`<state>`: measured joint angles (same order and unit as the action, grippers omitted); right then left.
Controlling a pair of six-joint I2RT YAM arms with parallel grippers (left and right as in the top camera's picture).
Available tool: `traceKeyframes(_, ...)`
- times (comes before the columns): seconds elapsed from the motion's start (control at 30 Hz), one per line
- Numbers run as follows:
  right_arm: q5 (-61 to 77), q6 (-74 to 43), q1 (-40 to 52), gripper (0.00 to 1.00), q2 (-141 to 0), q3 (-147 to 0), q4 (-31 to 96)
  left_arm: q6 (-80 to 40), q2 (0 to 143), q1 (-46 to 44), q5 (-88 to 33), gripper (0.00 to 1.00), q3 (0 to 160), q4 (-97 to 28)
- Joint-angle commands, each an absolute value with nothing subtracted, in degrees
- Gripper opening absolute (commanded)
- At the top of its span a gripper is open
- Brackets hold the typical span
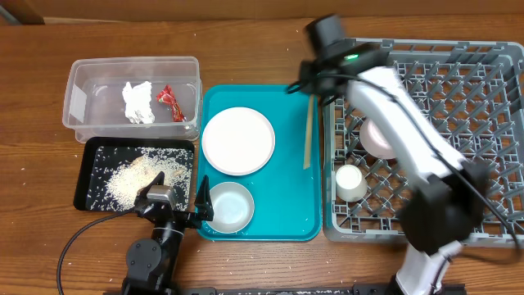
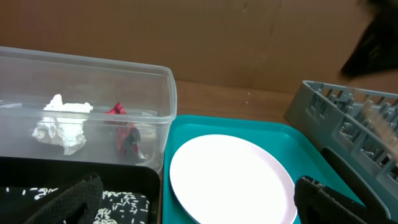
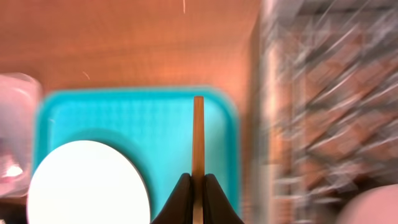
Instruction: Sort waste into correct bins and load items into the dishwasher
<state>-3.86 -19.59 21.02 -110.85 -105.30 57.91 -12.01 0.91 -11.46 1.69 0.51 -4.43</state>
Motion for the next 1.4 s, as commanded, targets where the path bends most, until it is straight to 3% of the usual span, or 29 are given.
traceKeyframes(0.0,-4.43,-5.89,16.64,0.04,-108.22,-106.59,59.33,-12.23,0.36,-10.90,1.23,1.00,0.27,-4.27)
traceKeyframes(0.33,1.58,-2.04,10.68,0.04,-112.29,-106.13,59.33,-12.23,0.36,-10.90,1.23,1.00,0.27,-4.25)
traceKeyframes(0.43,0.38,-5.32,11.16,0.26,-112.49,-106.13,58.85,-12.23,0.36,-10.90,1.23,1.00,0.27,-4.25)
traceKeyframes(0.57,0.69,-11.57,11.79,0.40,-111.57,-106.59,59.44,-12.23,0.36,-10.90,1.23,1.00,0.27,-4.27)
traceKeyframes(0.8,7.60,-13.39,16.36,0.43,-107.57,-106.59,62.28,-12.23,0.36,-10.90,1.23,1.00,0.27,-4.25)
traceKeyframes(1.13,9.54,-19.40,32.95,0.44,-107.48,-100.66,64.73,-12.23,0.36,-10.90,1.23,1.00,0.27,-4.27)
traceKeyframes(1.37,5.89,-27.18,40.32,0.43,-107.48,-88.55,54.00,-12.23,0.36,-10.90,1.23,1.00,0.27,-4.27)
